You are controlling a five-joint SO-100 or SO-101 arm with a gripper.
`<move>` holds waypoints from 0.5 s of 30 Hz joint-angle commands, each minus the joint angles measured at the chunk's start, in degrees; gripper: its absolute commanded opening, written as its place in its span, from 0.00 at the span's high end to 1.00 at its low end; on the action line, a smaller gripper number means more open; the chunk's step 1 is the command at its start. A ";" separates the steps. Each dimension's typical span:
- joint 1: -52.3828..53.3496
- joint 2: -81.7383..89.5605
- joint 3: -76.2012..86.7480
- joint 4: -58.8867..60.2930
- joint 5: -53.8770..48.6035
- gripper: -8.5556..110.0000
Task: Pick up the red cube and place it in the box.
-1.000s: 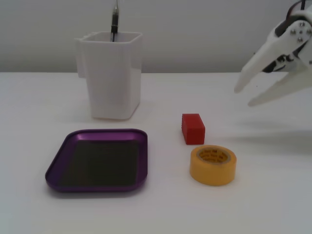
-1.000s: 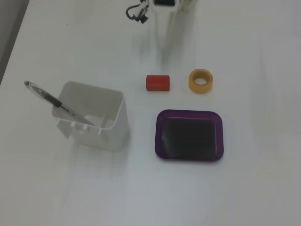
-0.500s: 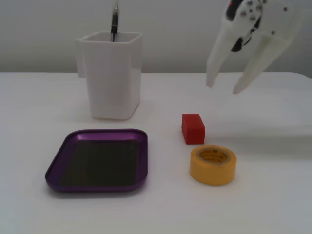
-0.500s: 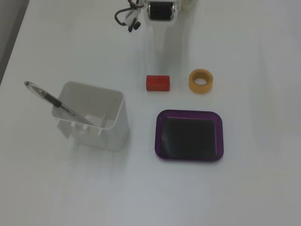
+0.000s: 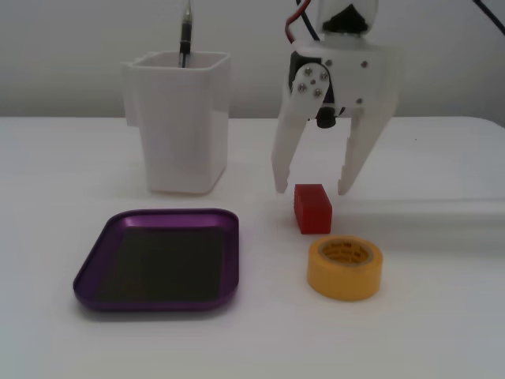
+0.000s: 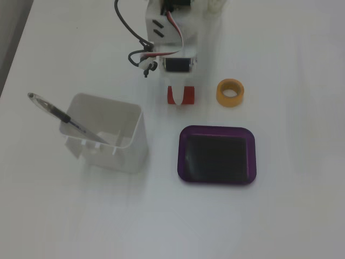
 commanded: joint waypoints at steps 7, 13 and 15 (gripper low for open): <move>-0.18 -3.16 -1.58 -3.43 -0.35 0.76; -0.26 -5.19 -1.58 -4.31 -0.88 0.80; -0.26 -5.19 -1.58 -4.31 -0.97 0.85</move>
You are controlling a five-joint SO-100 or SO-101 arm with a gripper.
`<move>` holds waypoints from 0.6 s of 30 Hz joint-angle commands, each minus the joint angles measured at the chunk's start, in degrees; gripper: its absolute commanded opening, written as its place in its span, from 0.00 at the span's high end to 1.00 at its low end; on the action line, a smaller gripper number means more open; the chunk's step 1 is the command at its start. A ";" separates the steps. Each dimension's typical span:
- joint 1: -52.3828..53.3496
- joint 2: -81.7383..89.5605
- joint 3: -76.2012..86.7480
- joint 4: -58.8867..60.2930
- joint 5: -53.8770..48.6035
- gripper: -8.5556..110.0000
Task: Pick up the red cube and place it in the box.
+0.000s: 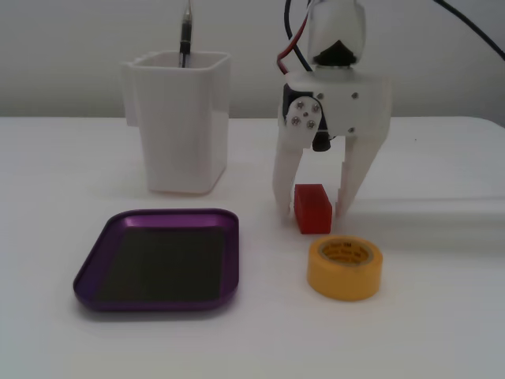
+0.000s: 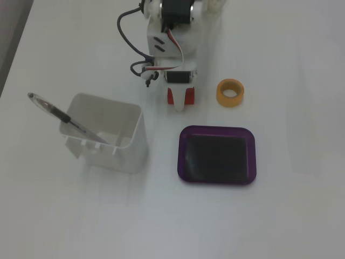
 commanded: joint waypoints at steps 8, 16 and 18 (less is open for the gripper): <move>-0.44 4.83 -2.99 5.10 0.26 0.93; -9.05 28.39 -10.81 14.24 0.35 0.93; -13.89 33.05 -11.69 14.59 0.35 0.93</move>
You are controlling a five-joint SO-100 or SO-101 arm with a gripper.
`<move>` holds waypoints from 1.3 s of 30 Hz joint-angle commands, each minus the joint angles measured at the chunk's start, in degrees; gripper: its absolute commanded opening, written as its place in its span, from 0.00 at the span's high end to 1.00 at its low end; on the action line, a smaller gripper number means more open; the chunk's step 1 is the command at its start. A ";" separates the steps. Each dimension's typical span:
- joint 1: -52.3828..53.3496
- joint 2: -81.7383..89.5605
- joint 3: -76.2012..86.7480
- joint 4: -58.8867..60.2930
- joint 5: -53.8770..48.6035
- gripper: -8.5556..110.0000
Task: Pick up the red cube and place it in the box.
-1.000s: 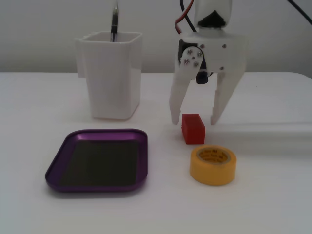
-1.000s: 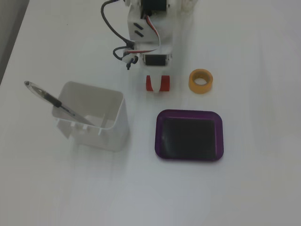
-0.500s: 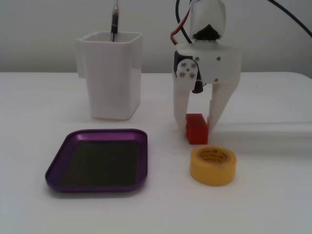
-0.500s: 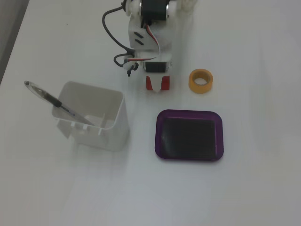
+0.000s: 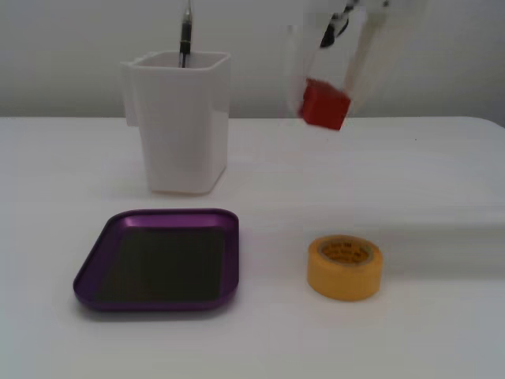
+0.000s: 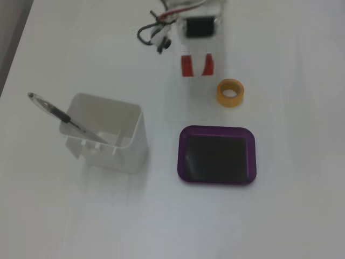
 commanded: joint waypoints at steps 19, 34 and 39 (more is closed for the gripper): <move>-10.28 -24.79 -23.64 -10.20 5.10 0.93; 0.88 -50.98 -42.19 -10.02 7.91 0.93; 0.09 -51.15 -42.19 -9.93 8.00 0.93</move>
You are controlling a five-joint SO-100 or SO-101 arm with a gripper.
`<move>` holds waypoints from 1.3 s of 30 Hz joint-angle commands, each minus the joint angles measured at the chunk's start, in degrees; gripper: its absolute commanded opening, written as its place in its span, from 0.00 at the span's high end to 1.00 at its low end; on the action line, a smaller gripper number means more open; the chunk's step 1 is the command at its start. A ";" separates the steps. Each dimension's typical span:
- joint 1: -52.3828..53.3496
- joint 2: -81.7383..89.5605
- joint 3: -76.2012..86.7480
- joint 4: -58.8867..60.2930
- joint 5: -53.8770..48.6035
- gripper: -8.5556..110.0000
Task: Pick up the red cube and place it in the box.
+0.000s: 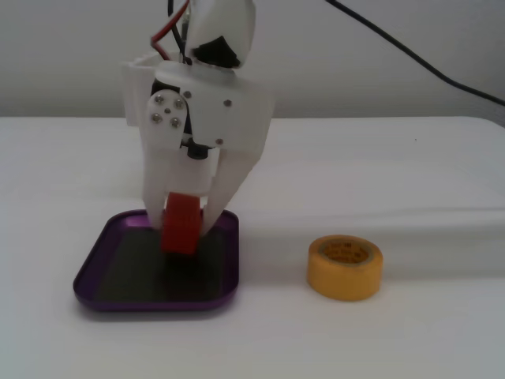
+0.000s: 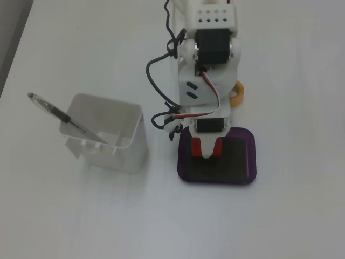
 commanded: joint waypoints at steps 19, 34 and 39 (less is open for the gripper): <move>0.70 1.49 -24.43 20.74 -0.09 0.83; 1.76 25.49 -29.71 31.20 -0.09 0.83; 1.49 39.73 -9.40 31.11 -0.09 0.83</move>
